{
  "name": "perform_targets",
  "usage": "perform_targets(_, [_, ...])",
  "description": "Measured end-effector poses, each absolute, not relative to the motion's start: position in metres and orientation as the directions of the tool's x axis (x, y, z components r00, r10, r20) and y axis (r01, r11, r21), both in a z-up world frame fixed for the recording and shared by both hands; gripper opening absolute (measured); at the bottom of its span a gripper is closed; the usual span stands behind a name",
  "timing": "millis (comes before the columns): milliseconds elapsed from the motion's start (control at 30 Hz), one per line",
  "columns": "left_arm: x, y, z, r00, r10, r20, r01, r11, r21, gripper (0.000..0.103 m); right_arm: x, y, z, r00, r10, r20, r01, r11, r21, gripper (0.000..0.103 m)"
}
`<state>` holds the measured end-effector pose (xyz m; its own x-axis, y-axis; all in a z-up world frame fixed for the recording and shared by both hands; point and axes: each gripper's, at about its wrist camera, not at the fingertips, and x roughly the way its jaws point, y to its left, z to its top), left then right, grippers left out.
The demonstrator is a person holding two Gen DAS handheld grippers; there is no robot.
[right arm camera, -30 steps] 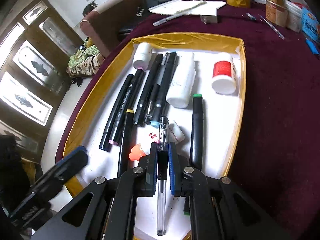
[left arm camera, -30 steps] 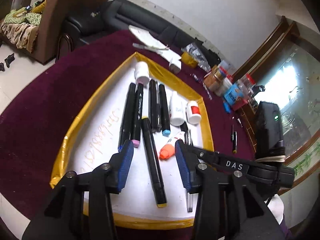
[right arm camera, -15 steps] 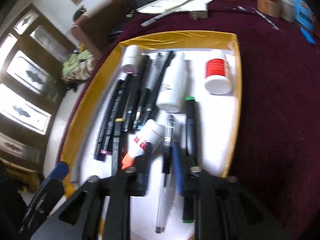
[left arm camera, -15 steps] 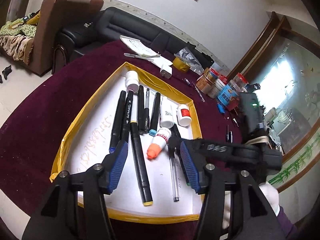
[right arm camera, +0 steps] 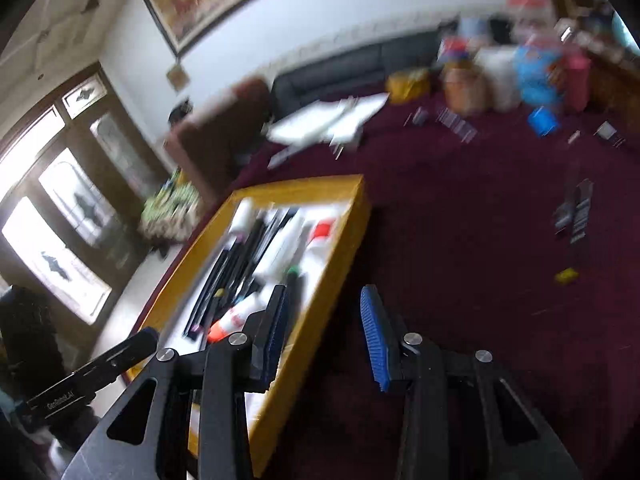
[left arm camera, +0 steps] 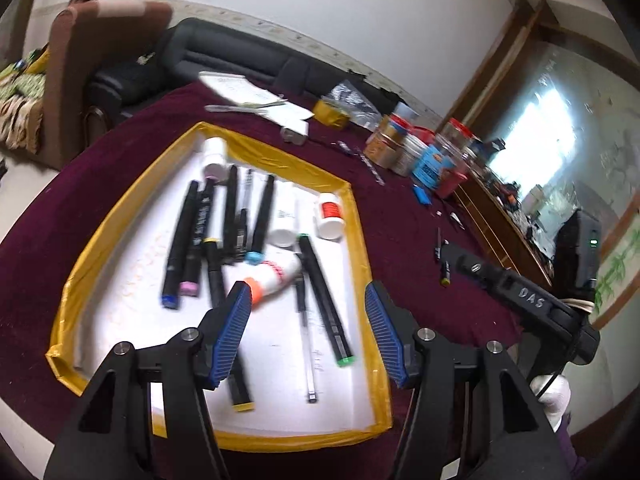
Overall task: Organize rigid objects
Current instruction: 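Open the right gripper to drop the clear pen into the tray, then grasp a yellow-capped black marker with the right gripper while the left gripper returns to the table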
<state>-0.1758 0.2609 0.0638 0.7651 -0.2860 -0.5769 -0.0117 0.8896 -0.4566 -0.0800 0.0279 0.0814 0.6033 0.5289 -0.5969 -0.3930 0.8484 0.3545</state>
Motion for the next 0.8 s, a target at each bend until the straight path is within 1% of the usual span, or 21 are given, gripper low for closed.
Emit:
perform_targets(33, [-0.175,0.255,0.066,0.765,-0.29,-0.575,0.001,0.893,-0.45,0.058,-0.084,0.022,0.088,0.642,0.502,-0.58,-0.388,0.864,0.319,0.039])
perform_targets(67, [-0.173,0.25,0.068,0.764,-0.291,-0.577,0.007,0.896,-0.443,0.058,-0.091,0.014,0.094,0.691,0.463,-0.556,-0.378,0.886,0.268,0.053])
perform_targets(100, [-0.173,0.247,0.069,0.762,-0.29,-0.579,0.01,0.899,-0.438,0.058,-0.096,0.004,0.098,0.745,0.409,-0.527,-0.352,0.912,0.209,0.064])
perform_targets(133, [-0.171,0.242,0.07,0.758,-0.292,-0.583,0.013,0.901,-0.434,0.058,-0.098,-0.002,0.099,0.767,0.384,-0.514,-0.336,0.923,0.187,0.082])
perform_targets(167, [-0.169,0.236,0.07,0.754,-0.301,-0.584,0.021,0.899,-0.436,0.058,-0.099,-0.014,0.1,0.8,0.344,-0.492,-0.301,0.939,0.168,0.086])
perform_targets(233, [-0.17,0.227,0.071,0.745,-0.317,-0.587,0.036,0.898,-0.439,0.058,-0.094,-0.035,0.098,0.807,0.298,-0.509,-0.247,0.954,0.168,0.086])
perform_targets(267, [-0.17,0.222,0.071,0.741,-0.319,-0.591,0.043,0.901,-0.433,0.058,-0.088,-0.051,0.092,0.789,0.295,-0.538,-0.221,0.955,0.198,0.086])
perform_targets(400, [-0.168,0.202,0.073,0.726,-0.325,-0.607,0.069,0.912,-0.405,0.058,-0.072,-0.099,0.074,0.757,0.278,-0.592,-0.131,0.951,0.28,0.085])
perform_targets(567, [-0.164,0.174,0.09,0.725,-0.349,-0.594,0.137,0.918,-0.372,0.058,-0.065,-0.152,0.067,0.754,0.208,-0.623,-0.035,0.96,0.279,0.085])
perform_targets(700, [-0.167,0.158,0.093,0.716,-0.374,-0.589,0.178,0.914,-0.363,0.058,-0.044,-0.184,0.066,0.736,0.172,-0.654,0.028,0.958,0.284,0.085])
perform_targets(800, [-0.165,0.148,0.085,0.691,-0.386,-0.612,0.19,0.913,-0.361,0.058,-0.031,-0.199,0.06,0.714,0.165,-0.68,0.064,0.953,0.297,0.081])
